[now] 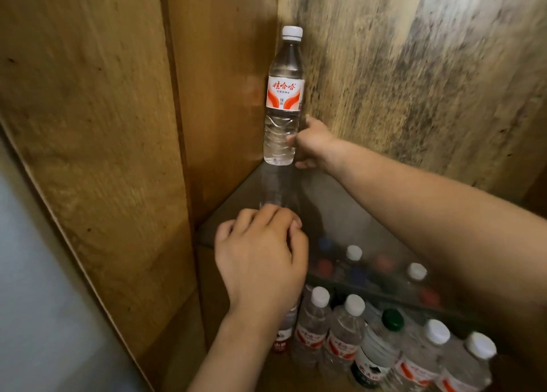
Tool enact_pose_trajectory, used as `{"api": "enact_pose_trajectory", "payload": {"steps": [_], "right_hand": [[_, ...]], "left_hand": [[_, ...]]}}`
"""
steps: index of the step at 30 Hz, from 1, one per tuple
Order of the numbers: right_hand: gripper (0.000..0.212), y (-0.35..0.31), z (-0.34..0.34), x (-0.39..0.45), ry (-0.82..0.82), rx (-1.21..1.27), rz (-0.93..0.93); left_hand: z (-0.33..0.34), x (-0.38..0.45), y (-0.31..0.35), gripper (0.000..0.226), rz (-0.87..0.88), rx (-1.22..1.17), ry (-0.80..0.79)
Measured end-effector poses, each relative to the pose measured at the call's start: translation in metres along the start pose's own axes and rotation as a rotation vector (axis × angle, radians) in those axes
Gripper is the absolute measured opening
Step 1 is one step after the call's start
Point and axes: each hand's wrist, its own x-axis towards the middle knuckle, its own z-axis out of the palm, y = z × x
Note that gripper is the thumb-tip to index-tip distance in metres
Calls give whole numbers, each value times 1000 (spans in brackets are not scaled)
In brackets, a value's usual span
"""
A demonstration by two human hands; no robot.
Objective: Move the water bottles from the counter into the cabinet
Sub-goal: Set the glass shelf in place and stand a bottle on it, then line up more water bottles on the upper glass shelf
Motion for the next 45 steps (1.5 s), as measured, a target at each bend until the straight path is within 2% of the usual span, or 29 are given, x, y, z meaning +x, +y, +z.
{"api": "enact_pose_trajectory", "payload": {"steps": [3, 7, 10, 12, 15, 17, 21, 25, 31, 37, 41, 43, 45], "right_hand": [[44, -12, -21, -36, -14, 24, -47], [23, -16, -54, -101, -67, -92, -206], [17, -6, -81, -155, -30, -479, -503], [17, 6, -99, -190, 12, -718, -625], [19, 30, -125, -243, 40, -805, -645], [20, 51, -140, -275, 53, -823, -636], [20, 101, -176, -332, 41, -884, -595], [21, 162, -228, -382, 54, -851, -530], [33, 269, -307, -436, 188, -842, -271], [31, 388, -367, -465, 380, -653, 65], [21, 456, -396, -463, 535, -493, 253], [10, 483, -411, -459, 639, -418, 329], [15, 505, -425, -454, 730, -347, 394]], "left_hand": [[-2, 0, 0, 33, 16, 0, 34], [-2, -3, 0, 27, 7, -49, 102], [0, -7, 5, 23, -45, -108, 132], [-2, -13, 14, 22, -61, -205, 167], [-6, -36, 42, 22, 77, -437, 305], [-6, -59, 65, 25, 201, -562, 316], [11, -116, 118, 24, 322, -781, 105], [42, -189, 170, 23, 413, -882, -171], [93, -277, 234, 17, 422, -975, -524], [159, -321, 295, 25, 206, -901, -860], [212, -334, 329, 46, 115, -823, -961], [241, -335, 352, 47, 54, -817, -997], [272, -331, 377, 44, -11, -826, -1003]]}}
